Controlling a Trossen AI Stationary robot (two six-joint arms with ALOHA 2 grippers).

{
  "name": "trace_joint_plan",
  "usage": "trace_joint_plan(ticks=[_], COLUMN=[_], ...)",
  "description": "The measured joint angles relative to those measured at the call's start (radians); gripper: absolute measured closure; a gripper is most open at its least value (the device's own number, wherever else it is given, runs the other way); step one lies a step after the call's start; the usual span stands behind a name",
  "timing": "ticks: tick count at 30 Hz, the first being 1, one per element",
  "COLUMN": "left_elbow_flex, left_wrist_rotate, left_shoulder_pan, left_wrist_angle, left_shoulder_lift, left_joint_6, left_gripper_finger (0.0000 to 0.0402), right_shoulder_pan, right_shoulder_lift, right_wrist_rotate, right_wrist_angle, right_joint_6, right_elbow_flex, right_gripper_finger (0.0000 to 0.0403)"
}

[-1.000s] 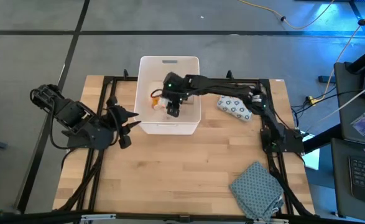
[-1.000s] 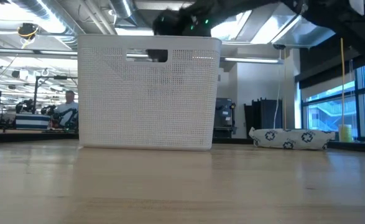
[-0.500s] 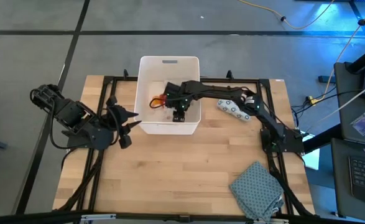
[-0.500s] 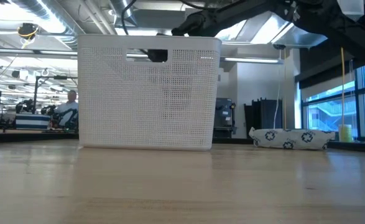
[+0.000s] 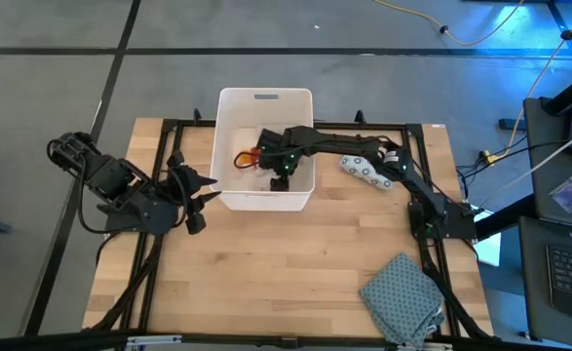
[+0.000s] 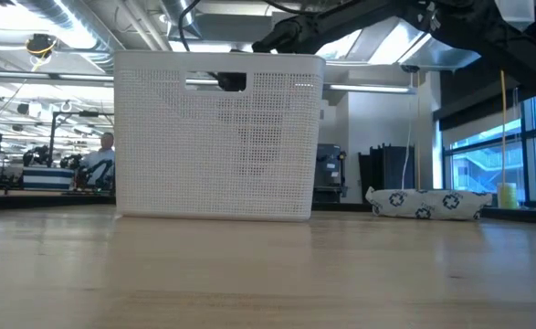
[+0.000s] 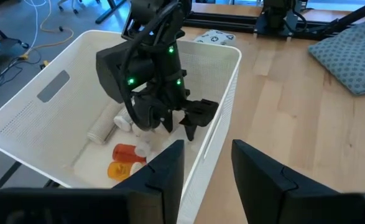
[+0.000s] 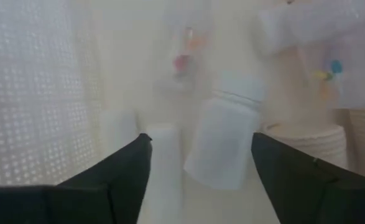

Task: Pick & place medical supplies in basket/bin
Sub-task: Put the mailer bag into the white bin

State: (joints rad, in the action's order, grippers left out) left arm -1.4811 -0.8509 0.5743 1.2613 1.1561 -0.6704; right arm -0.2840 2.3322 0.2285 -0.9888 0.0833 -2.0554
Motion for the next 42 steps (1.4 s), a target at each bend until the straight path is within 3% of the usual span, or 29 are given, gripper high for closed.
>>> trace_joint_plan(ticks=[5, 12, 16, 19, 24, 32, 42], left_elbow_flex=[0.000, 0.000, 0.000, 0.000, -0.001, -0.001, -0.001], left_wrist_rotate=[0.000, 0.000, 0.000, 0.000, -0.004, -0.022, -0.013], left_shoulder_pan=[0.000, 0.000, 0.000, 0.000, 0.000, 0.000, 0.000], left_wrist_angle=[0.000, 0.000, 0.000, 0.000, -0.001, -0.002, -0.009], left_shoulder_lift=[0.000, 0.000, 0.000, 0.000, 0.000, 0.000, 0.007], left_joint_6=[0.001, 0.003, 0.003, 0.002, 0.002, 0.000, -0.053], left_gripper_finger=[0.0275, 0.0275, 0.0275, 0.0274, 0.0274, 0.0274, 0.0274], right_shoulder_pan=[0.000, 0.005, 0.025, 0.057, 0.151, 0.338, 0.580], right_shoulder_lift=[0.000, 0.000, -0.077, -0.110, -0.164, -0.270, -0.359], right_wrist_rotate=[0.001, -0.083, -0.072, -0.069, -0.095, -0.382, -0.429], right_wrist_angle=[-0.027, -0.078, 0.013, -0.020, -0.061, -0.064, -0.398], right_joint_6=[-0.027, -0.029, -0.083, -0.131, -0.080, -0.074, -0.454], right_elbow_flex=[-0.058, -0.297, -0.262, -0.272, -0.272, -0.272, -0.273], right_gripper_finger=[0.0110, 0.0108, 0.0108, 0.0108, 0.0109, 0.0128, 0.0146])
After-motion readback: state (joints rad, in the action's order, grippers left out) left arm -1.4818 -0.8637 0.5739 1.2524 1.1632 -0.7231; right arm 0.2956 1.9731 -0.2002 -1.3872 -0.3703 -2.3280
